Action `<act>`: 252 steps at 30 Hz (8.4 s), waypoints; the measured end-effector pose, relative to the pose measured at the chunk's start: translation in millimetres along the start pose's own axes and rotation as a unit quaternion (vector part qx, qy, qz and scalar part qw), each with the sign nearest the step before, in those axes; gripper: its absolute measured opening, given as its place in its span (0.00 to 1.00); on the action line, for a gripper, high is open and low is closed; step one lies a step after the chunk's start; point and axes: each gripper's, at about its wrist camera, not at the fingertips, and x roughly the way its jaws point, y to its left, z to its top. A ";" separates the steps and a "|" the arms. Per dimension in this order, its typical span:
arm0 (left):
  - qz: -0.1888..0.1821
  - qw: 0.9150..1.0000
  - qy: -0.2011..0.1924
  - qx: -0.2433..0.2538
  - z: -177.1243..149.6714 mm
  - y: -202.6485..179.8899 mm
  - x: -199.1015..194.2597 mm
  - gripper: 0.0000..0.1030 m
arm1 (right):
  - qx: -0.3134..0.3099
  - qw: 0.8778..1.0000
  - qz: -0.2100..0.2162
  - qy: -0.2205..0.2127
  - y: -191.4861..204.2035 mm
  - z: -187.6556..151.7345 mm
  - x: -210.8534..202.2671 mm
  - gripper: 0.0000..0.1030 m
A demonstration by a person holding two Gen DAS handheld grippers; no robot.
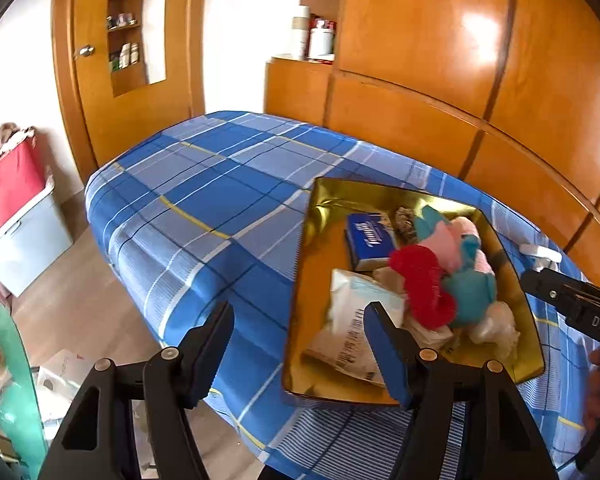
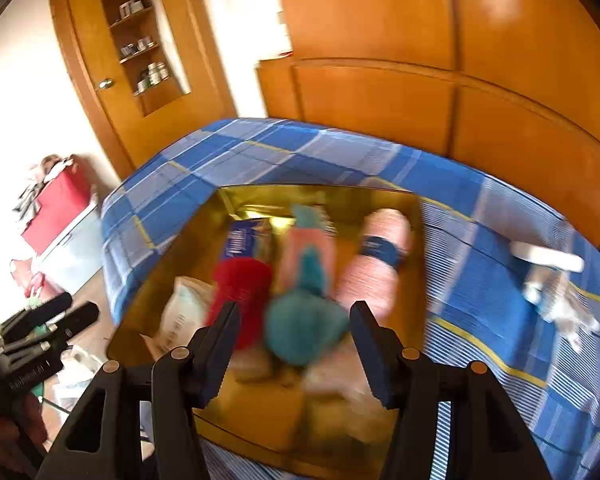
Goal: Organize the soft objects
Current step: 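Carry the red sock into the gold tray and open the right gripper, then move both grippers from the tray back toward the sponge and glove, then grasp the white sponge bar with the left gripper, then grasp the white knit glove with right while left holds the sponge, then carry the sponge bar into the gold tray and open the left gripper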
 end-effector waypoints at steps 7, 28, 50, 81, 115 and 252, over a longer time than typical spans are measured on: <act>-0.018 0.999 -0.003 0.041 0.0 -31.5 -5.1 0.66 | 0.049 0.998 -0.030 -0.015 -52.8 -22.1 -33.6 0.56; -0.079 0.979 0.002 0.190 4.4 -157.3 -3.7 0.66 | 0.141 0.979 -0.148 -0.019 -190.9 -84.6 -86.6 0.56; -0.179 0.943 0.106 0.260 64.6 -334.4 80.0 0.75 | 0.238 0.960 -0.147 -0.015 -246.4 -115.0 -86.6 0.56; -0.271 0.830 0.196 0.446 58.4 -476.9 219.2 0.67 | 0.289 0.952 -0.102 -0.020 -253.7 -115.2 -91.5 0.56; -0.217 0.941 0.042 0.255 22.6 -273.3 6.8 0.53 | 0.184 0.978 -0.099 -0.007 -219.5 -78.4 -80.2 0.56; -0.057 0.996 0.003 0.071 13.7 -88.7 0.6 0.77 | 0.087 0.985 -0.140 0.051 -174.7 -134.7 -41.9 0.30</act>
